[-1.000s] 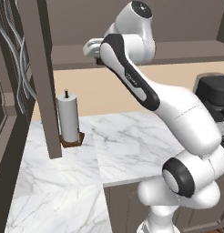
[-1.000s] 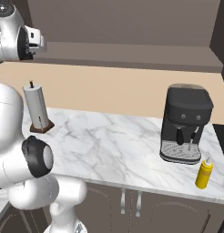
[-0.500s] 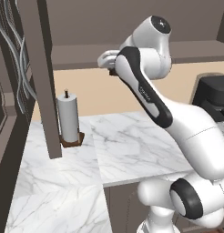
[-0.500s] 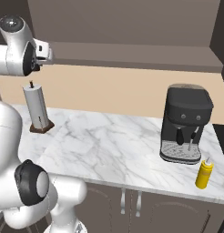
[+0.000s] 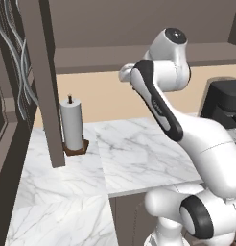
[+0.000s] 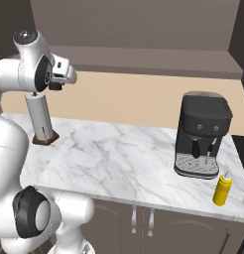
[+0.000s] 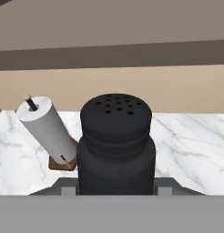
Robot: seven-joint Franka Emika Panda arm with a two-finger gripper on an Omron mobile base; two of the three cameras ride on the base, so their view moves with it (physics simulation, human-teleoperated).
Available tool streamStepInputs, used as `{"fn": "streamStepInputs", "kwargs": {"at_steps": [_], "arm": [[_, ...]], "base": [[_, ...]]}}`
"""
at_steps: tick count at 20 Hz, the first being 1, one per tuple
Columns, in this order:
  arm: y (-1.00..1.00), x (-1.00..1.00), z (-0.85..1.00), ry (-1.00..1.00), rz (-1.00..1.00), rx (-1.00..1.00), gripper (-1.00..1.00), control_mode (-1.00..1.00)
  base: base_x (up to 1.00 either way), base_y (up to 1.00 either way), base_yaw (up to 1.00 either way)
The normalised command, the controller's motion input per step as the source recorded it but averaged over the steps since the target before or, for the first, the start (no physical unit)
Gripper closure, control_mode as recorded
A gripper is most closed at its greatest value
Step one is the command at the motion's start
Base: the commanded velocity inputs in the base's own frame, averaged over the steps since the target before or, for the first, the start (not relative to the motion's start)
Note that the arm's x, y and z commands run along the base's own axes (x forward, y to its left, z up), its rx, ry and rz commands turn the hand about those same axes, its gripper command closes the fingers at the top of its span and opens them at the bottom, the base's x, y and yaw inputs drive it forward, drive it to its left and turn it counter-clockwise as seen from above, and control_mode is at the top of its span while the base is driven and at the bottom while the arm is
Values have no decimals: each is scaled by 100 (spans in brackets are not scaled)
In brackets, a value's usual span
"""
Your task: Take 2 condiments from the cabinet and move them on the counter near the stove.Make sure the condiments are lined up with each other, next to each other.
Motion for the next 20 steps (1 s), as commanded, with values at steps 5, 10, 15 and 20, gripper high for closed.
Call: {"fn": "streamStepInputs", "kwargs": {"at_steps": [5,10,15,20], "arm": [[-70,0,-37,11,-18,-6,100,-100],[-71,-1,-43,11,-15,-9,100,-100],[-65,-8,-37,7,-6,-7,100,-100],[-60,-9,-24,5,0,-7,100,-100]], "base": [[0,0,0],[0,0,0],[0,0,0],[0,0,0]]}}
